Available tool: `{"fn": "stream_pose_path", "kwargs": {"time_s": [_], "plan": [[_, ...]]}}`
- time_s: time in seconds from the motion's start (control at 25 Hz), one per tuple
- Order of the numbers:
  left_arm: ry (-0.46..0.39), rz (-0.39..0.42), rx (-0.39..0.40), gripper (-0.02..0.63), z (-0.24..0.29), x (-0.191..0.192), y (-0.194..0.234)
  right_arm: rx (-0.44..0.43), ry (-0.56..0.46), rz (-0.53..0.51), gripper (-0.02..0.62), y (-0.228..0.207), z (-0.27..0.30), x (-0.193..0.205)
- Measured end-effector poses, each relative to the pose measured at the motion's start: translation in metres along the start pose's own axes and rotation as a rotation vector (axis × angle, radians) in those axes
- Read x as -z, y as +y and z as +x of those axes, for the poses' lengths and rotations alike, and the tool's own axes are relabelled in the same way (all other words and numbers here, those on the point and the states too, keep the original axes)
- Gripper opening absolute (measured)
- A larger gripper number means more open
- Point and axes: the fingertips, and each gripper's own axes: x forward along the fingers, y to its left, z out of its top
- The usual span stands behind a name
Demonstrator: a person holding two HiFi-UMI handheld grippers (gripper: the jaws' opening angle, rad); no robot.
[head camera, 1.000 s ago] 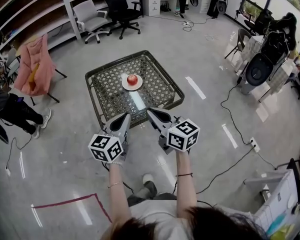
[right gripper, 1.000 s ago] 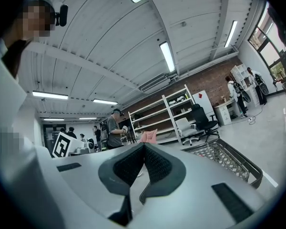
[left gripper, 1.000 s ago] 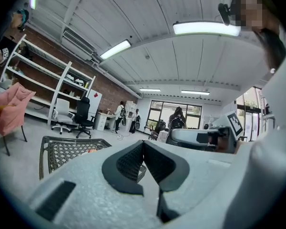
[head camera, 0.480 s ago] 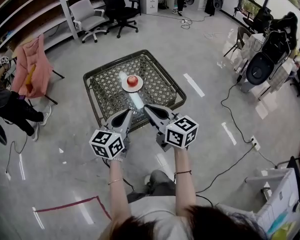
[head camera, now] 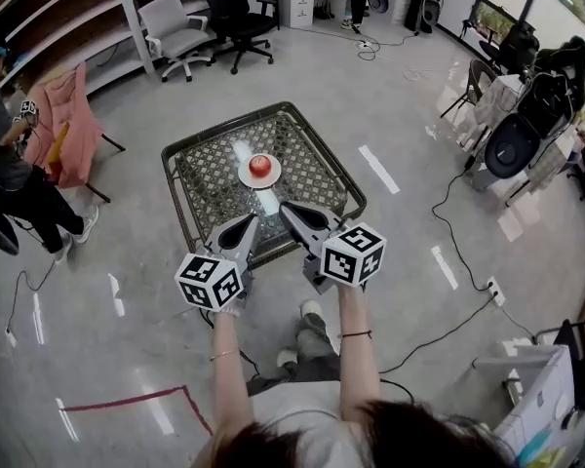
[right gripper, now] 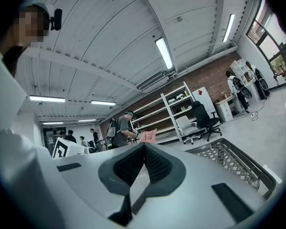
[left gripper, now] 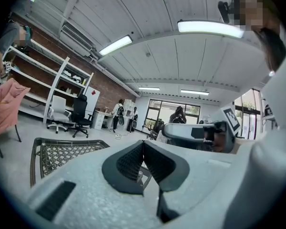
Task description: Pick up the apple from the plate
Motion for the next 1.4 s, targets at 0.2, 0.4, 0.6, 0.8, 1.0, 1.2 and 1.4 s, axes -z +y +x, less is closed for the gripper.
{"fn": "stream_pose_path", "kwargs": {"time_s": [0.2, 0.4, 0.6, 0.8, 1.0, 1.2, 1.4], "plan": [[0.018, 0.043, -0.033, 0.012, 0.019, 0.001, 0.014, -0.015, 0.022, 0.028, 0.009, -0.028, 0.016, 0.0], [0.016, 0.028, -0.075, 0.012, 0.044, -0.001, 0.035, -0.05, 0.054, 0.041, 0.009, -0.054, 0.039, -0.002], [0.007, 0.017, -0.111, 0.012, 0.068, -0.003, 0.054, -0.078, 0.088, 0.055, 0.009, -0.083, 0.06, 0.0], [0.004, 0.044, -0.144, 0.011, 0.085, -0.009, 0.066, -0.095, 0.111, 0.074, 0.009, -0.104, 0.08, -0.004], [-0.039, 0.075, -0.185, 0.012, 0.1, -0.017, 0.075, -0.141, 0.121, 0.08, 0.009, -0.12, 0.096, -0.009], [-0.05, 0.071, -0.238, 0.012, 0.117, -0.02, 0.085, -0.185, 0.143, 0.076, 0.009, -0.138, 0.107, -0.012], [-0.059, 0.083, -0.277, 0.011, 0.13, -0.026, 0.093, -0.194, 0.115, 0.081, 0.009, -0.158, 0.114, -0.02]]}}
